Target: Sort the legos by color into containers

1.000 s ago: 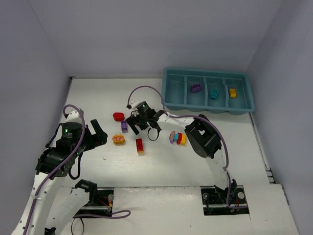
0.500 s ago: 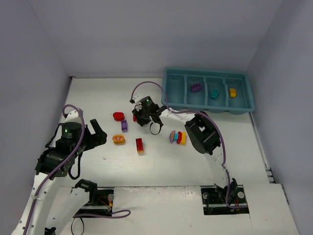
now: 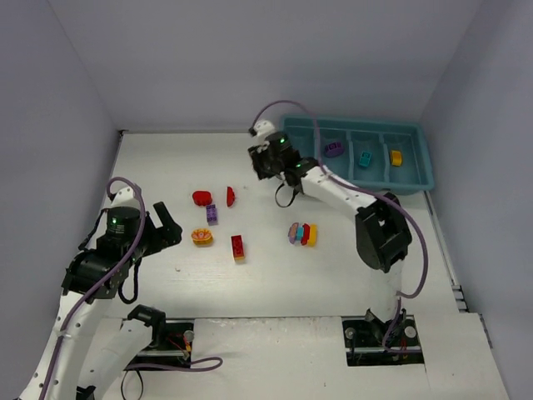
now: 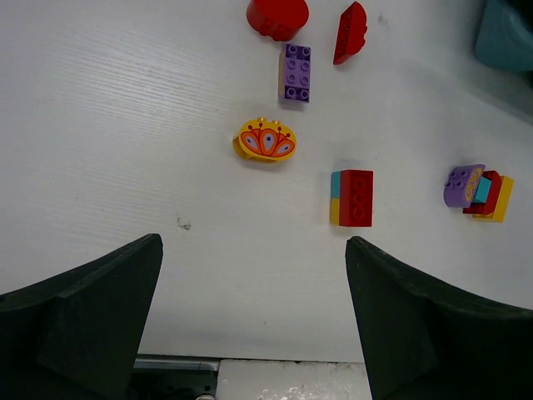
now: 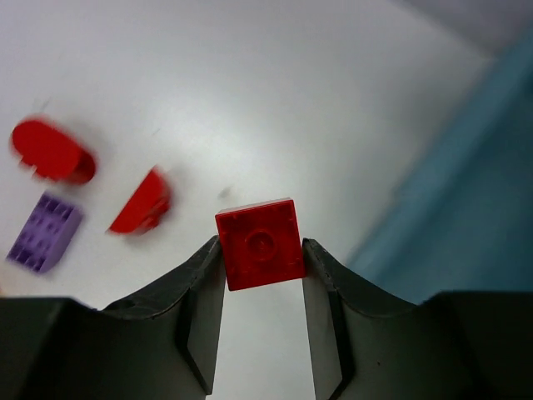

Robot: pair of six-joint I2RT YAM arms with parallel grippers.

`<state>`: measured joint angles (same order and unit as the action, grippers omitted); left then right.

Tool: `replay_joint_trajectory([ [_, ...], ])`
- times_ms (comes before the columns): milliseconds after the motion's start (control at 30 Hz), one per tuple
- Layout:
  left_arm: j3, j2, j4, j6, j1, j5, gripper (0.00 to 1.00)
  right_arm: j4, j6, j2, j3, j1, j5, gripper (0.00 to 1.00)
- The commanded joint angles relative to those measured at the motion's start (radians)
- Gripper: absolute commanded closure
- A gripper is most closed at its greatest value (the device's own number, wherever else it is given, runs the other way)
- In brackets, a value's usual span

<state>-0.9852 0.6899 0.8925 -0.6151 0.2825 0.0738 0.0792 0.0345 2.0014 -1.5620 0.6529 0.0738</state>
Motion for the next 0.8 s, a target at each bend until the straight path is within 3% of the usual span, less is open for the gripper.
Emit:
replay_joint_trajectory([
  [0, -0.012, 0.030, -0.056, -0.020, 0.004, 0.015, 0.16, 0.059, -0.035, -0.086, -0.076, -0.119, -0.159, 0.99],
  [233, -0.035, 0.056, -0.060, -0.026, 0.004, 0.026, 0.16, 0.014, -0.097, 0.048, -0.226, -0.266, -0.172, 0.88],
  [300, -0.036, 0.056, -0.069, -0.028, 0.004, 0.032, 0.16, -0.002, -0.116, 0.108, -0.297, -0.302, -0.164, 0.77],
  [333, -0.036, 0.059, -0.070, -0.029, 0.006, 0.035, 0.16, -0.019, -0.120, 0.125, -0.322, -0.311, -0.161, 0.65],
  [433, -0.040, 0.072, -0.073, -0.031, 0.004, 0.046, 0.16, -0.029, -0.124, 0.180, -0.390, -0.335, -0.143, 0.48],
  [767, -0.046, 0.120, -0.113, -0.038, 0.004, 0.050, 0.16, -0.029, -0.123, 0.228, -0.512, -0.340, -0.036, 0.39],
])
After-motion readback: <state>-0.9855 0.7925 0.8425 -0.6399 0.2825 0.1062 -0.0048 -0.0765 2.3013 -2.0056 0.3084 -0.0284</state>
